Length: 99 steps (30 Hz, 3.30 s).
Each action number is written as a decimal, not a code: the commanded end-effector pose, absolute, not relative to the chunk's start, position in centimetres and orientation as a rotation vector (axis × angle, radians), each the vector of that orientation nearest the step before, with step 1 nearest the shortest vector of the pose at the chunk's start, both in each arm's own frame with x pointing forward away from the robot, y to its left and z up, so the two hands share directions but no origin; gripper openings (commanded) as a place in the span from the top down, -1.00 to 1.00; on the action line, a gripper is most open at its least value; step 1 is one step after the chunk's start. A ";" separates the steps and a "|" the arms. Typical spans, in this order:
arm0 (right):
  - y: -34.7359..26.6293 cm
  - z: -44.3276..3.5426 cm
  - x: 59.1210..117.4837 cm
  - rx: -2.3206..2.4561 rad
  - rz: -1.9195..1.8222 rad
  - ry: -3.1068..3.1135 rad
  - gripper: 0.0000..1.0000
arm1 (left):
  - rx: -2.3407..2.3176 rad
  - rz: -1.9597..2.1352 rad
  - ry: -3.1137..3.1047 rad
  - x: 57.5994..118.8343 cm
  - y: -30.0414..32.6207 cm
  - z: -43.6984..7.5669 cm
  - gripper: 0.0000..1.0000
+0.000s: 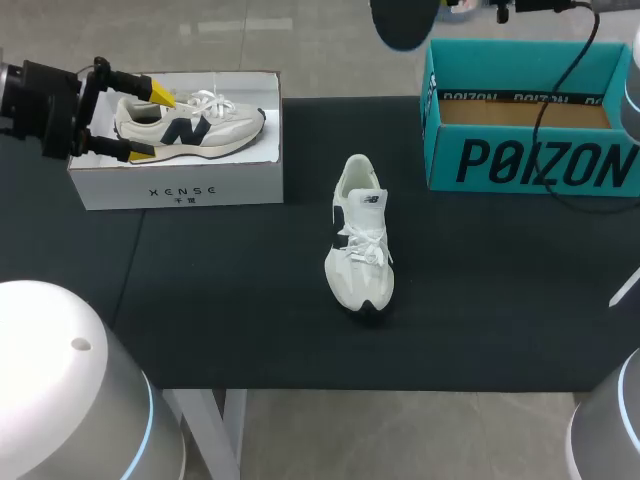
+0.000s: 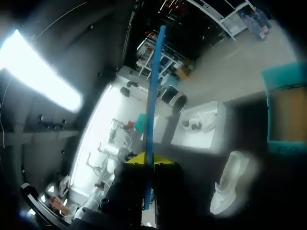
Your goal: Take the shoe out of the shoebox, open the shoe tongue, remove and reinsert the insole, then place the shoe into the shoebox
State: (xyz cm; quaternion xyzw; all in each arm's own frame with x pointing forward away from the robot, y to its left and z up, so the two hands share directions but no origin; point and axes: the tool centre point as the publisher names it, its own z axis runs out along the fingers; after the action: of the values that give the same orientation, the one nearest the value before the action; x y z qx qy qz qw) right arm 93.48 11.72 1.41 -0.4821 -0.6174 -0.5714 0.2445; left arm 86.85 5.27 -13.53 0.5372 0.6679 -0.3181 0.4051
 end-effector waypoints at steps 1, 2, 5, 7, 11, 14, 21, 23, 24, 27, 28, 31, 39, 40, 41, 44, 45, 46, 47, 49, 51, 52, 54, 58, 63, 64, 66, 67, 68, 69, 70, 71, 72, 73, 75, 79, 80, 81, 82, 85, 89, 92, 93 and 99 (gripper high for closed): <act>12.8 0.3 95.0 -1.149 -1.690 -1.908 1.00 | 1.357 -0.800 1.688 86.8 5.2 -13.5 -1.00; 12.8 0.3 95.0 -1.149 -1.690 -1.908 1.00 | 1.357 -0.800 1.688 86.8 5.2 -13.5 -1.00; 12.8 0.3 95.0 -1.149 -1.690 -1.908 1.00 | 1.357 -0.800 1.688 86.8 5.2 -13.5 -1.00; 12.8 0.3 95.0 -1.149 -1.690 -1.908 1.00 | 1.357 -0.800 1.688 86.8 5.2 -13.5 -1.00; 12.8 0.3 95.0 -1.149 -1.690 -1.908 1.00 | 1.357 -0.800 1.688 86.8 5.2 -13.5 -1.00; 13.2 -1.9 95.4 -1.157 -1.680 -1.924 1.00 | 1.357 -0.800 1.688 86.8 5.2 -13.5 -1.00; 14.1 -7.5 97.3 -1.088 -1.777 -1.989 1.00 | 1.357 -0.800 1.688 86.8 5.2 -13.5 -1.00; 14.2 -8.8 97.9 -1.094 -1.796 -2.029 1.00 | 1.357 -0.800 1.688 86.8 5.2 -13.5 -1.00; 14.2 -9.5 98.1 -1.100 -1.811 -2.000 1.00 | 1.357 -0.800 1.688 86.8 5.2 -13.5 -1.00; 14.0 -11.2 98.7 -1.124 -1.817 -2.011 1.00 | 1.357 -0.800 1.688 86.8 5.2 -13.5 -1.00; 14.0 -11.9 98.9 -1.134 -1.808 -2.012 1.00 | 1.357 -0.800 1.688 86.8 5.2 -13.5 -1.00; 13.9 -13.6 98.8 -1.142 -1.753 -2.048 1.00 | 1.357 -0.800 1.688 86.8 5.2 -13.5 -1.00; 13.3 -17.0 98.6 -1.032 -1.727 -2.168 1.00 | 1.357 -0.800 1.688 86.8 5.2 -13.5 -1.00; 13.1 -17.5 98.7 -1.025 -1.726 -2.181 1.00 | 1.357 -0.800 1.688 86.8 5.2 -13.5 -1.00; 13.0 -18.0 98.7 -1.026 -1.726 -2.180 1.00 | 1.357 -0.800 1.688 86.8 5.2 -13.5 -1.00; 12.5 -19.5 99.1 -1.048 -1.707 -2.168 1.00 | 1.357 -0.800 1.688 86.8 5.2 -13.5 -1.00; 12.5 -20.0 99.2 -1.056 -1.699 -2.167 1.00 | 1.357 -0.800 1.688 86.8 5.2 -13.5 -1.00; 12.4 -20.4 99.3 -1.061 -1.693 -2.164 1.00 | 1.357 -0.800 1.688 86.8 5.2 -13.5 -1.00; 12.4 -21.0 99.4 -1.063 -1.677 -2.172 1.00 | 1.357 -0.800 1.688 86.8 5.2 -13.5 -1.00; 12.5 -21.9 99.5 -1.062 -1.671 -2.178 1.00 | 1.357 -0.800 1.688 86.8 5.2 -13.5 -1.00; 12.7 -22.6 99.6 -1.064 -1.664 -2.185 1.00 | 1.357 -0.800 1.688 86.8 5.2 -13.5 -1.00; 12.9 -22.9 99.5 -1.065 -1.663 -2.188 1.00 | 1.357 -0.800 1.688 86.8 5.2 -13.5 -1.00; 13.1 -23.6 99.5 -1.067 -1.666 -2.194 1.00 | 1.357 -0.800 1.688 86.8 5.2 -13.5 -1.00; 13.6 -24.7 99.5 -1.074 -1.659 -2.187 1.00 | 1.357 -0.800 1.688 86.8 5.2 -13.5 -1.00; 14.3 -26.2 99.5 -1.074 -1.630 -2.165 1.00 | 1.357 -0.800 1.688 86.8 5.2 -13.5 -1.00; 14.4 -26.6 99.5 -1.075 -1.624 -2.166 1.00 | 1.357 -0.800 1.688 86.8 5.2 -13.5 -1.00; 14.7 -27.1 99.4 -1.080 -1.618 -2.158 1.00 | 1.357 -0.800 1.688 86.8 5.2 -13.5 -1.00; 14.8 -27.4 99.3 -1.080 -1.618 -2.158 1.00 | 1.357 -0.800 1.688 86.8 5.2 -13.5 -1.00; 14.8 -27.6 99.3 -1.081 -1.619 -2.159 1.00 | 1.357 -0.800 1.688 86.8 5.2 -13.5 -1.00; 14.9 -28.0 99.3 -1.088 -1.621 -2.152 1.00 | 1.357 -0.800 1.688 86.8 5.2 -13.5 -1.00; 14.9 -28.2 99.3 -1.095 -1.623 -2.148 1.00 | 1.357 -0.800 1.688 86.8 5.2 -13.5 -1.00; 14.9 -28.5 99.3 -1.103 -1.627 -2.142 1.00 | 1.357 -0.800 1.688 86.8 5.2 -13.5 -1.00; 14.9 -28.7 99.3 -1.111 -1.635 -2.133 1.00 | 1.357 -0.800 1.688 86.8 5.2 -13.5 -1.00; 15.0 -28.9 99.3 -1.121 -1.644 -2.121 1.00 | 1.357 -0.800 1.688 86.8 5.2 -13.5 -1.00; 15.0 -29.2 99.4 -1.138 -1.656 -2.102 1.00 | 1.357 -0.800 1.688 86.8 5.2 -13.5 -1.00; 15.1 -29.8 99.3 -1.164 -1.676 -2.073 1.00 | 1.357 -0.800 1.688 86.8 5.2 -13.5 -1.00; 15.2 -29.9 99.2 -1.168 -1.677 -2.070 1.00 | 1.357 -0.800 1.688 86.8 5.2 -13.5 -1.00; 15.3 -30.1 99.0 -1.169 -1.677 -2.069 1.00 | 1.357 -0.800 1.688 86.8 5.2 -13.5 -1.00; 15.4 -30.2 98.9 -1.169 -1.677 -2.067 1.00 | 1.357 -0.800 1.688 86.8 5.2 -13.5 -1.00; 15.4 -30.6 98.3 -1.180 -1.666 -2.063 1.00 | 1.357 -0.800 1.688 86.8 5.2 -13.5 -1.00; 15.0 -31.4 97.5 -1.203 -1.651 -2.051 1.00 | 1.357 -0.800 1.688 86.8 5.2 -13.5 -1.00; 14.7 -31.8 96.9 -1.221 -1.638 -2.046 1.00 | 1.357 -0.800 1.688 86.8 5.2 -13.5 -1.00; 14.7 -32.0 96.6 -1.224 -1.635 -2.044 1.00 | 1.357 -0.800 1.688 86.8 5.2 -13.5 -1.00; 14.8 -33.0 95.1 -1.250 -1.605 -2.024 1.00 | 1.357 -0.800 1.688 86.8 5.2 -13.5 -1.00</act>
State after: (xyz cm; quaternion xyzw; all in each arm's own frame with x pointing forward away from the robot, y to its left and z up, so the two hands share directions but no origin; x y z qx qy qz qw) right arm 96.01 14.72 -32.85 -0.4281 -0.7005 -0.5538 0.1388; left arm 86.84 5.26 -13.53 0.5370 0.6678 -0.3181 0.4055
